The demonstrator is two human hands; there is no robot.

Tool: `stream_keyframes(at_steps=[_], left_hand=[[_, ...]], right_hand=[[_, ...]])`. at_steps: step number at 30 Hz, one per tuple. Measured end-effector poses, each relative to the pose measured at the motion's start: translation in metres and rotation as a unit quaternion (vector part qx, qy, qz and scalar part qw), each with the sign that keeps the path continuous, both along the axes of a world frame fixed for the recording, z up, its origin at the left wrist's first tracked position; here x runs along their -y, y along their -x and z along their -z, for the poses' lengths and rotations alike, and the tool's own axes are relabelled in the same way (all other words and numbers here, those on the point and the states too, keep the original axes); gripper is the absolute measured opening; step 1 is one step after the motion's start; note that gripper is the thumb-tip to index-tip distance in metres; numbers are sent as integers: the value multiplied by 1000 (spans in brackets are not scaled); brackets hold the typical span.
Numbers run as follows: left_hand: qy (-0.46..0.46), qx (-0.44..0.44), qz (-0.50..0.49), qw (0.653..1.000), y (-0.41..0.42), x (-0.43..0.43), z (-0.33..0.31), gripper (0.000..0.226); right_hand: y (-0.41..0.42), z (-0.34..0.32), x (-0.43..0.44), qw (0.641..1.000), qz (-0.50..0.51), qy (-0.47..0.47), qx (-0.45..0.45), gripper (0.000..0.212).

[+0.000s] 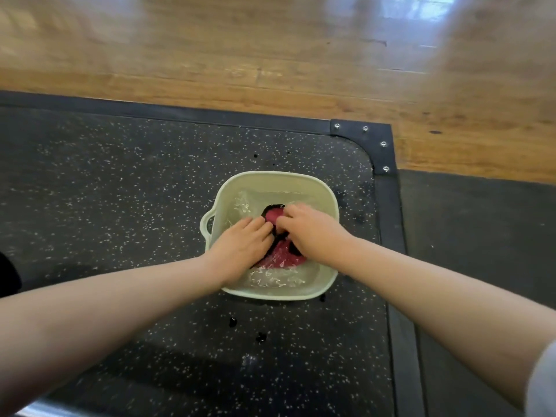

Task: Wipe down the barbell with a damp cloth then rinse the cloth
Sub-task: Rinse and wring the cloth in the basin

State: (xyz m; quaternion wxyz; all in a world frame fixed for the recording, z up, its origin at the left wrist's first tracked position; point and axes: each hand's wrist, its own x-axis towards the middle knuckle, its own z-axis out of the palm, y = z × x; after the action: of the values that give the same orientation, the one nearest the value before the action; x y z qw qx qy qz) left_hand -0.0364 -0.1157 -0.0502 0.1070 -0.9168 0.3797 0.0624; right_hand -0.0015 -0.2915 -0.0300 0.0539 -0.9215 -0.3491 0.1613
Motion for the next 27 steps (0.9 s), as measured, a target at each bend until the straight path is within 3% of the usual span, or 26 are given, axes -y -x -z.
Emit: stream_keyframes(at_steps=[2, 4, 9, 16, 19, 22, 27], left_hand=[[9, -64, -34, 997, 0, 1, 4, 44], [13, -111, -87, 990, 0, 1, 5, 53], [-25, -156, -151, 976, 1, 2, 1, 77], [34, -101, -150, 983, 2, 6, 11, 51], [15, -115, -157, 981, -2, 8, 12, 41], [-29, -100, -151, 983, -3, 7, 12, 33], [-44, -101, -141, 984, -4, 9, 9, 40]], right_hand=[[7, 14, -4, 999, -26, 39, 10, 28], [14, 24, -8, 998, 17, 67, 10, 36], [20, 29, -16, 989, 107, 101, -24, 78], [19, 34, -25, 991, 64, 113, -30, 51], [18, 32, -26, 988, 50, 122, -74, 48], [18, 27, -23, 984, 38, 162, -57, 33], [14, 21, -20, 978, 39, 175, -111, 31]])
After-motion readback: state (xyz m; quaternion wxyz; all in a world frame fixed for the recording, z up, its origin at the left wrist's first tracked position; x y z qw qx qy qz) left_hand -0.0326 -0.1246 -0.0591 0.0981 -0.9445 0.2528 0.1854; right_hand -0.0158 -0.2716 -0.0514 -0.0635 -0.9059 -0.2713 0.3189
